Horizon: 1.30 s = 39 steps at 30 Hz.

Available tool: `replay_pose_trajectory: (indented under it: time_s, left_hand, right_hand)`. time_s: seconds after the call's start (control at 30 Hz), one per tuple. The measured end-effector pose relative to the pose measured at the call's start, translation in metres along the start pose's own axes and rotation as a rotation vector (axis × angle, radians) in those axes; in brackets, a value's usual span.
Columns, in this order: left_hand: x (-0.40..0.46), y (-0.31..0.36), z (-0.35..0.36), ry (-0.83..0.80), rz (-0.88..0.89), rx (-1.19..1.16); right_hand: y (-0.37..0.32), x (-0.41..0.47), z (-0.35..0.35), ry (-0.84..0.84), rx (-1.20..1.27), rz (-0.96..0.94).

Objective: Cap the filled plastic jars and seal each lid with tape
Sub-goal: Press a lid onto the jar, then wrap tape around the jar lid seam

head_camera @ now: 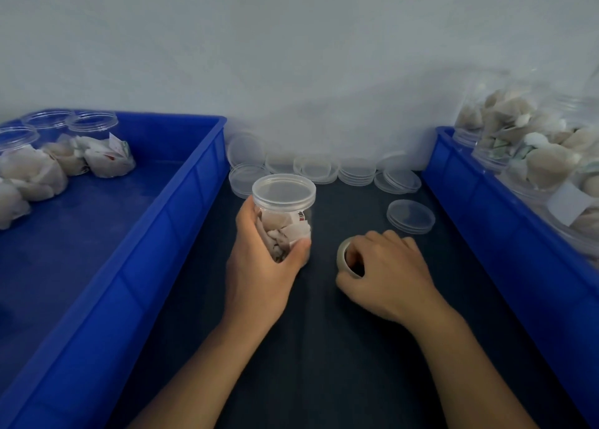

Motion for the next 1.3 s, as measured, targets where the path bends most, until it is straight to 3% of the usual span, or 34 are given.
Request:
replay_pose_trajectory:
  time_s: [0.17, 0.23, 0.3, 0.4, 0.53, 0.7, 0.8, 1.0, 1.3]
  left_hand:
    - [-0.002, 0.002, 0.003, -0.023, 0.002, 0.042]
    - [-0.005, 0.004, 0.0, 0.014, -0.004, 0.062]
    - [-0.01, 0.015, -0.01, 0.114, 0.034, 0.109]
    - [-0.026, 0.048, -0.024, 0.297, 0.279, 0.159]
    - [-0.048, 0.076, -0.024, 0.401, 0.549, 0.241]
    - [-0.054, 0.084, -0.017, 0.352, 0.584, 0.248]
    - [-0.053, 0.083, -0.016, 0.326, 0.569, 0.215]
    - [-0.051, 0.076, -0.02, 0.32, 0.542, 0.117]
    - [-0.036, 0.074, -0.019, 0.135, 0.369, -0.065]
  right_hand:
    - [0.001, -0.001, -0.009, 0.07, 0.004, 0.0]
    - [0.006, -0.003, -0.018, 0.204, 0.193, 0.07]
    - [0.015, -0.007, -0.02, 0.312, 0.544, 0.178]
    - [0.011, -0.01, -0.022, 0.419, 0.925, 0.206]
    - [-0.005, -0.015, -0.031, 0.598, 1.11, 0.133]
    - [-0.049, -0.029, -0.06, 0.718, 0.725, -0.219]
    - [-0.068, -0.038, -0.073, 0.818, 0.479, -0.339]
    - [-0.087, -0.046, -0.084, 0.912, 0.177, -0.433]
    - [-0.088, -0.046, -0.086, 0.895, 0.117, -0.463]
Point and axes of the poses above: each hand's wrist, its own x-axis towards the middle knuckle, its own z-axis out of the palm, y = z × x, the point moved 10 cm from there along x, towards the middle knuckle, and after that the axes turned 11 degrees about -z, right-handed, at the moved point
